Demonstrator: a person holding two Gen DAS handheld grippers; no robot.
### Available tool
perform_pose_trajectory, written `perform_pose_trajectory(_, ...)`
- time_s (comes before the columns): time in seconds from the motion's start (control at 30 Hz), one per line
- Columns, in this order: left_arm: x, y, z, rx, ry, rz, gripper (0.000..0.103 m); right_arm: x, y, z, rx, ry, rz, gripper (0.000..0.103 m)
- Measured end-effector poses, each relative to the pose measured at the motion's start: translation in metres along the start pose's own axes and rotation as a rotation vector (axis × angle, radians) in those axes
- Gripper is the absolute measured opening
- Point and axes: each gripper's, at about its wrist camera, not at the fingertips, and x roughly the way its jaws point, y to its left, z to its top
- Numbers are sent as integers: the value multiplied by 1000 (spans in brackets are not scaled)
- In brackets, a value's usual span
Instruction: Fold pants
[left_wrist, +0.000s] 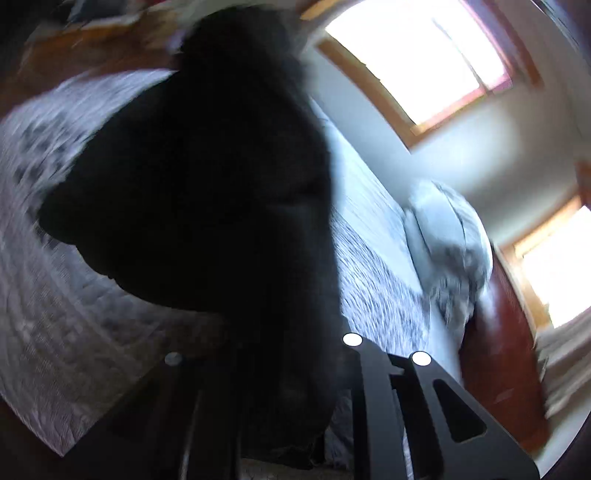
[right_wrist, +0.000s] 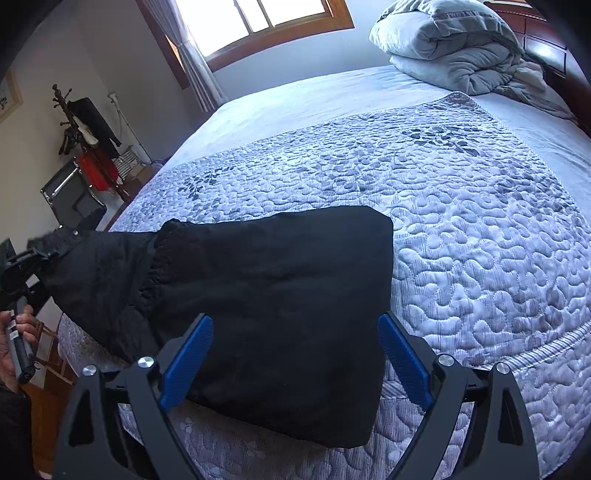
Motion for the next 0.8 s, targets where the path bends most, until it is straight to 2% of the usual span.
perform_pose_trajectory(0.1,10,-45,-16,148,43,-23,16,0,-5,-1,16,0,-5,92)
perform_pose_trajectory(0.3,31,-93,-53,337,113,-14,20,-4,-18,-1,48,-13,-6,92)
perform_pose_trajectory(0.4,37,-105,-67,389,127,5,20,-6,-24,0,66,-24,-3,92)
perform_pose_trajectory(0.5,51,-109,-58,409,138,10,21,-9,-29,1,81,-35,-3,92)
perform_pose_trajectory(0.6,55,-115,-62,431,147,18,22,-11,-32,3,90,-43,-6,92)
perform_pose_trajectory(0.63,61,-115,-55,438,148,22,22,-11,-33,3,95,-46,-6,92)
perform_pose_trajectory(0.67,70,-104,-33,447,151,27,22,-12,-34,3,100,-47,-5,92)
perform_pose_trajectory(0.8,89,-120,-35,491,175,38,23,-12,-37,3,115,-51,-1,92)
